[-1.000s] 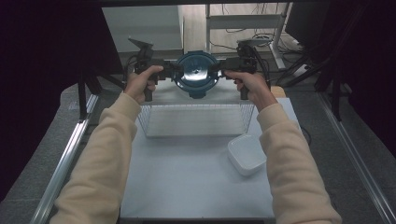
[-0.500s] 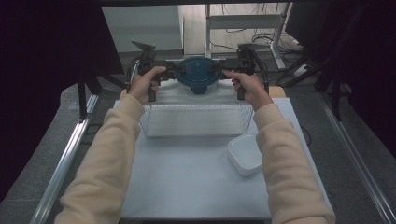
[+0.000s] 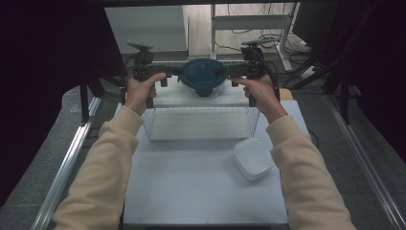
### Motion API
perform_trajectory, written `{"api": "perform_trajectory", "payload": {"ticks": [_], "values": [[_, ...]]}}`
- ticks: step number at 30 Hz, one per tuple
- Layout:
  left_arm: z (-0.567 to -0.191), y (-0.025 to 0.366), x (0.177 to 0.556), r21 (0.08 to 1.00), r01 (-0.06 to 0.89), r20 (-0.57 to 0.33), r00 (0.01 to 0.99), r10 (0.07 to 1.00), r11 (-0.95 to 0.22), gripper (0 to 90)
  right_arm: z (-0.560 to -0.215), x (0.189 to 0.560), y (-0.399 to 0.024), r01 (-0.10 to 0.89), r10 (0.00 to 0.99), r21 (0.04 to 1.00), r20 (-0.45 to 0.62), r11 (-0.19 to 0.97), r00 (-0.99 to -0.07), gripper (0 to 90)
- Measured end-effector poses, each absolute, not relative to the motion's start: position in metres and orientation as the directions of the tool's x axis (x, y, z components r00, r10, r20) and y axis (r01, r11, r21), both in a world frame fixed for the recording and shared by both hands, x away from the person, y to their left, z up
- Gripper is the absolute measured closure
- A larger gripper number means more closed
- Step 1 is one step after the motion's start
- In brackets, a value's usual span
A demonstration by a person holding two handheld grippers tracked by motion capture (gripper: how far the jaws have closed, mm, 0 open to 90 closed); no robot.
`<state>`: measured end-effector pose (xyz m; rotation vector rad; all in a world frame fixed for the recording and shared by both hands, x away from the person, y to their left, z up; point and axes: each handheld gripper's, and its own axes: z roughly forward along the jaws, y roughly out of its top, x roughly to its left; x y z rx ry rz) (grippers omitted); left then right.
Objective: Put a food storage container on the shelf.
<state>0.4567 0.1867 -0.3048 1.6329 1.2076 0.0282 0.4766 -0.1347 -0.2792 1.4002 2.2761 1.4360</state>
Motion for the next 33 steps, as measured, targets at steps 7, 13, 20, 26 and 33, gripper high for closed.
{"api": "perform_trajectory", "payload": {"ticks": [7, 13, 20, 26, 33], "values": [[-0.312, 0.196, 0.411, 0.786, 0.618, -0.416, 0.552, 0.723, -0.020, 25.8, -0.285, 0.432, -0.165, 0.549, 0.730, 0.818, 0.268, 0.172, -0.628, 12.1], [-0.333, 0.202, 0.368, 0.810, 0.585, -0.394, 0.594, 0.701, -0.040, 24.7, -0.297, 0.405, -0.186, 0.501, 0.733, 0.843, 0.212, 0.197, -0.646, 15.1], [-0.365, 0.199, 0.334, 0.809, 0.582, -0.351, 0.587, 0.729, -0.079, 26.1, -0.335, 0.374, -0.210, 0.500, 0.731, 0.835, 0.191, 0.229, -0.655, 18.4], [-0.398, 0.197, 0.317, 0.792, 0.601, -0.339, 0.579, 0.742, -0.107, 25.8, -0.370, 0.349, -0.218, 0.498, 0.722, 0.825, 0.171, 0.267, -0.670, 21.6], [-0.417, 0.195, 0.304, 0.781, 0.610, -0.333, 0.585, 0.740, -0.131, 24.7, -0.403, 0.333, -0.231, 0.544, 0.726, 0.789, 0.193, 0.285, -0.660, 24.5]]}}
